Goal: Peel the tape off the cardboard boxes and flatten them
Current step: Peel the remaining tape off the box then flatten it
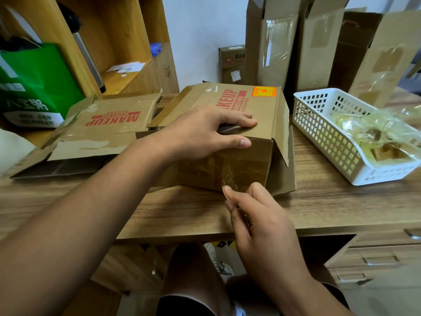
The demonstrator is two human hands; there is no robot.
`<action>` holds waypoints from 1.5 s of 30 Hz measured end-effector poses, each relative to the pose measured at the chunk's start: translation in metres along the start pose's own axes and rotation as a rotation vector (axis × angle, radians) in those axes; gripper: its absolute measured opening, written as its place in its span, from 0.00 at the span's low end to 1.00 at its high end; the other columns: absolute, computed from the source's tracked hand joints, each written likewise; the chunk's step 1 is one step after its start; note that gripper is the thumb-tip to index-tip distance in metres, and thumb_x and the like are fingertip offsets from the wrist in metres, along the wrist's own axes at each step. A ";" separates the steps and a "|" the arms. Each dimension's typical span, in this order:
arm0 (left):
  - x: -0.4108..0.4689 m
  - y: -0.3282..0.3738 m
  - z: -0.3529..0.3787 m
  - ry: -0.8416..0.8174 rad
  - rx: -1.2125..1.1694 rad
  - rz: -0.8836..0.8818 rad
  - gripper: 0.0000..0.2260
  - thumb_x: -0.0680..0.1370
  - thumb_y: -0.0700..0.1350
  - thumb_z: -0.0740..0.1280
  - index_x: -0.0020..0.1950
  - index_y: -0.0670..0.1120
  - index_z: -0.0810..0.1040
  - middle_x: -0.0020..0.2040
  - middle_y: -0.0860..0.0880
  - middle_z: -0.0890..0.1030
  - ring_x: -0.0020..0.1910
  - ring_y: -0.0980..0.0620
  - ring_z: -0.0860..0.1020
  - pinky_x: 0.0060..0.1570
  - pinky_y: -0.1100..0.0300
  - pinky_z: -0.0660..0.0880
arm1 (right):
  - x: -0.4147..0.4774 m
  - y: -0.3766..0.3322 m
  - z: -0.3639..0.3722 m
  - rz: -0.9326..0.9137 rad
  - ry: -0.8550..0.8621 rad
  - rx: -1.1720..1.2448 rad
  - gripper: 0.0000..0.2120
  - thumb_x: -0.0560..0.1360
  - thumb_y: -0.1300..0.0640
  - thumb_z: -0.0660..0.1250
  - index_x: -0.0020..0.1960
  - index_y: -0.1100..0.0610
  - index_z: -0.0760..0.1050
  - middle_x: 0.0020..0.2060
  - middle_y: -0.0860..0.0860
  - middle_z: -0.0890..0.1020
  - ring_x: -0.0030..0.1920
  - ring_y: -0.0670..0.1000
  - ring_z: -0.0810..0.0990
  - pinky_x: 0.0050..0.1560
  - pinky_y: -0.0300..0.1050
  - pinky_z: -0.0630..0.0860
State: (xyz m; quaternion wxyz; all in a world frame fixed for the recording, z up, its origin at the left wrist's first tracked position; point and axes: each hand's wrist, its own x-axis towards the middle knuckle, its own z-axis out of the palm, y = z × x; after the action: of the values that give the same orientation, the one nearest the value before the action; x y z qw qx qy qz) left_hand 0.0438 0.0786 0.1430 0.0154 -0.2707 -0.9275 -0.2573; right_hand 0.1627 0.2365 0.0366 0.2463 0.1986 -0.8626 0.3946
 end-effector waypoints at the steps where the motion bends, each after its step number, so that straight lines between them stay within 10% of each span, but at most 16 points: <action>1: 0.000 0.000 0.000 -0.001 0.001 -0.001 0.25 0.71 0.65 0.69 0.68 0.65 0.76 0.70 0.68 0.73 0.72 0.66 0.67 0.76 0.54 0.64 | 0.000 -0.001 0.000 -0.007 0.004 0.001 0.14 0.81 0.51 0.59 0.60 0.53 0.80 0.39 0.43 0.69 0.34 0.46 0.72 0.27 0.48 0.75; 20: 0.001 -0.003 -0.022 -0.220 -0.045 -0.026 0.22 0.79 0.52 0.70 0.72 0.63 0.73 0.75 0.66 0.68 0.73 0.68 0.63 0.66 0.76 0.57 | 0.000 -0.005 -0.006 0.038 -0.057 0.126 0.10 0.75 0.42 0.69 0.51 0.46 0.82 0.47 0.41 0.70 0.45 0.42 0.76 0.39 0.32 0.74; 32: -0.015 -0.015 -0.032 -0.210 -0.003 -0.092 0.24 0.78 0.56 0.70 0.72 0.70 0.69 0.76 0.70 0.62 0.72 0.74 0.56 0.60 0.80 0.50 | 0.021 0.018 -0.017 0.147 0.124 0.212 0.13 0.72 0.61 0.74 0.36 0.51 0.72 0.54 0.41 0.83 0.36 0.46 0.80 0.36 0.26 0.69; 37: -0.011 -0.014 -0.025 -0.155 0.040 -0.112 0.24 0.78 0.59 0.69 0.72 0.70 0.68 0.76 0.69 0.63 0.75 0.67 0.57 0.75 0.59 0.55 | 0.014 0.007 -0.015 0.106 0.020 0.280 0.12 0.73 0.57 0.72 0.35 0.52 0.71 0.56 0.37 0.83 0.28 0.49 0.78 0.29 0.38 0.74; 45: -0.009 -0.008 -0.019 -0.122 0.046 -0.145 0.24 0.76 0.64 0.68 0.71 0.74 0.67 0.75 0.71 0.62 0.78 0.61 0.58 0.77 0.44 0.59 | -0.004 -0.006 0.001 -0.014 -0.091 0.304 0.21 0.76 0.54 0.71 0.49 0.27 0.70 0.44 0.48 0.85 0.29 0.41 0.75 0.33 0.27 0.68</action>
State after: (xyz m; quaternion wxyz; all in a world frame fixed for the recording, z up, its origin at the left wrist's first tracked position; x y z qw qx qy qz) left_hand 0.0449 0.0591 0.1539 -0.0539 -0.2175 -0.9495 -0.2195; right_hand 0.1685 0.2328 0.0375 0.1769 0.2573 -0.8018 0.5096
